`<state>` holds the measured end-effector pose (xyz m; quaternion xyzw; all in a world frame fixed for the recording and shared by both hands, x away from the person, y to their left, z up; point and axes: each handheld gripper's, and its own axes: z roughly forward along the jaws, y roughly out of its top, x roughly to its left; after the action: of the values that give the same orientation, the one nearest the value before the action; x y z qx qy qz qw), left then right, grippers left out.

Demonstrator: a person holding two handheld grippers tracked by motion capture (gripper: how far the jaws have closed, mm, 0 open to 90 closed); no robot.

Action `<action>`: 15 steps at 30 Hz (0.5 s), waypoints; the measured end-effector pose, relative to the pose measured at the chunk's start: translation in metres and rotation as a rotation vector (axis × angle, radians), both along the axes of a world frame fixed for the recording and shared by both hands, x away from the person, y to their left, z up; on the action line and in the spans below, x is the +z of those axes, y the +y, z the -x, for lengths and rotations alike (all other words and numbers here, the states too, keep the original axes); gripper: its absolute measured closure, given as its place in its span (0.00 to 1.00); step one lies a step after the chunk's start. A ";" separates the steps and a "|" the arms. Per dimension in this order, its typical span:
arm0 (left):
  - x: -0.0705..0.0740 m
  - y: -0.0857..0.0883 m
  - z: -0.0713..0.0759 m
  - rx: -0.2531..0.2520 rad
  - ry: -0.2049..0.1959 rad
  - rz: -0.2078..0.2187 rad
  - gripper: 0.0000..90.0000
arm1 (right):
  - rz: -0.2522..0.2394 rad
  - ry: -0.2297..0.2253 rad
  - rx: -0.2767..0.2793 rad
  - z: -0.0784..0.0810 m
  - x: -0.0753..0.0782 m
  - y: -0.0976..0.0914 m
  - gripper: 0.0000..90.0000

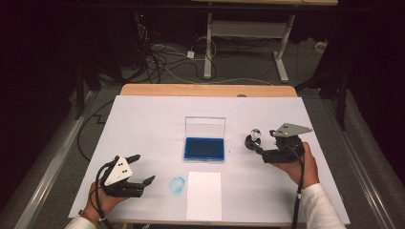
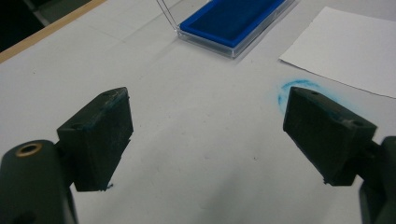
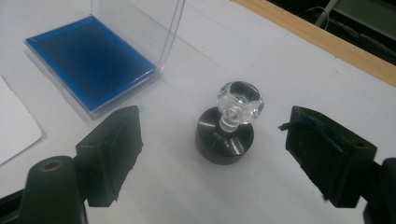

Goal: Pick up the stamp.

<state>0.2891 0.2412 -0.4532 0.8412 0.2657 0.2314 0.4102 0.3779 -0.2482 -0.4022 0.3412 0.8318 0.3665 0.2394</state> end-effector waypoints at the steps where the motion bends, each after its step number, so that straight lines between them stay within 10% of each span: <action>1: 0.000 0.000 0.000 0.000 0.001 -0.001 0.17 | 0.001 0.003 0.000 -0.002 -0.001 0.001 0.22; 9: -0.001 0.000 -0.002 0.022 0.021 0.022 0.16 | -0.002 0.036 -0.022 -0.016 -0.008 0.007 0.18; 15: -0.006 0.001 -0.009 0.026 0.121 0.019 0.15 | -0.027 0.046 -0.039 -0.022 -0.009 0.007 0.17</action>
<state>0.2983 0.2423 -0.4589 0.8462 0.3030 0.1828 0.3984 0.3996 -0.2416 -0.4115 0.3688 0.8253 0.3650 0.2229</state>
